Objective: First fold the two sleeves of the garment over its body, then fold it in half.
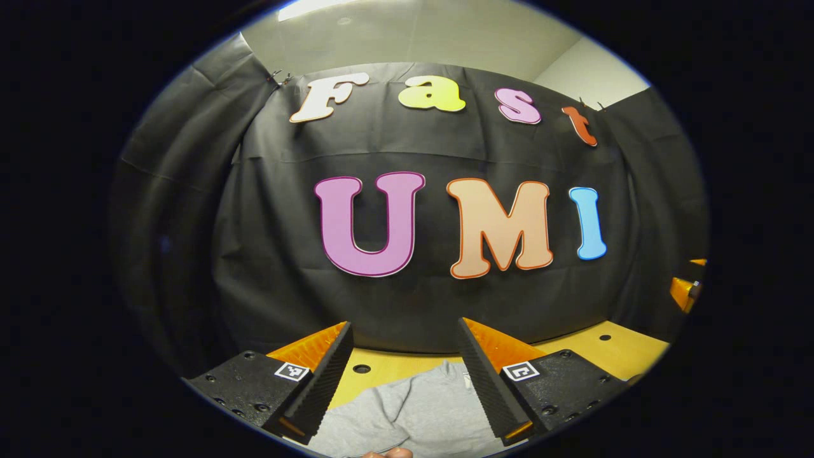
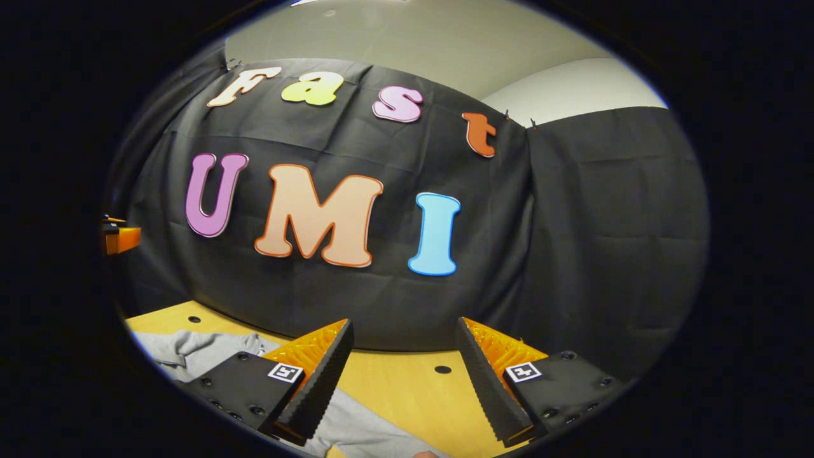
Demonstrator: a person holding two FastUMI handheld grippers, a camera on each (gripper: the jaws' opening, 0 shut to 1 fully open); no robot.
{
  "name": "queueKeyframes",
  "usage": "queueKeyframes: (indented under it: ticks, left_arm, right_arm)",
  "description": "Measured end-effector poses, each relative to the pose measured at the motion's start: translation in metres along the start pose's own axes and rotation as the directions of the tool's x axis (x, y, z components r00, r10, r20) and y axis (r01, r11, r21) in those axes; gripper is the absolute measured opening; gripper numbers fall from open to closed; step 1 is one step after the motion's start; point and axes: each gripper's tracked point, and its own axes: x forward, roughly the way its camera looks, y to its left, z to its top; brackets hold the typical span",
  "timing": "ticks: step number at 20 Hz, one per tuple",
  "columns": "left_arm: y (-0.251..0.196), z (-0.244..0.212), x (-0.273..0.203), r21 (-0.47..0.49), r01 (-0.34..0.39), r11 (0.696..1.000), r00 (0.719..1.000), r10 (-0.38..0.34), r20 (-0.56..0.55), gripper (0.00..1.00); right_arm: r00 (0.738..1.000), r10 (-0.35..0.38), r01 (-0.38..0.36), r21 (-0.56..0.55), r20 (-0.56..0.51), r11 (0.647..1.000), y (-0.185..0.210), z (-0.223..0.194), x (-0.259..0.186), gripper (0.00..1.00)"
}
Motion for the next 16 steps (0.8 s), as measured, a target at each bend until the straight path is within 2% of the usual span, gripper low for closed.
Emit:
queueKeyframes:
  ticks: [3,7,12,16]
  left_arm:
    - [-0.012,0.002,0.002,0.001,0.022,1.000,1.000,-0.022,0.003,0.94]
    - [-0.020,0.001,0.001,0.004,0.034,0.999,0.999,-0.034,0.001,0.95]
    - [-0.024,-0.005,0.000,0.006,0.032,0.999,0.999,-0.032,-0.016,0.94]
    - [-0.031,-0.006,0.000,0.006,0.039,0.999,0.999,-0.039,-0.020,0.93]
  right_arm:
    - [0.998,-0.043,0.041,-0.037,-0.053,0.998,-0.027,-0.027,-0.003,0.99]
    - [0.981,-0.055,0.041,-0.076,-0.186,0.996,-0.053,-0.082,-0.016,1.00]
    - [0.940,-0.081,0.043,-0.120,-0.333,0.992,-0.081,-0.145,-0.045,1.00]
    - [0.889,-0.091,0.048,-0.106,-0.448,0.993,-0.098,-0.194,-0.069,0.99]
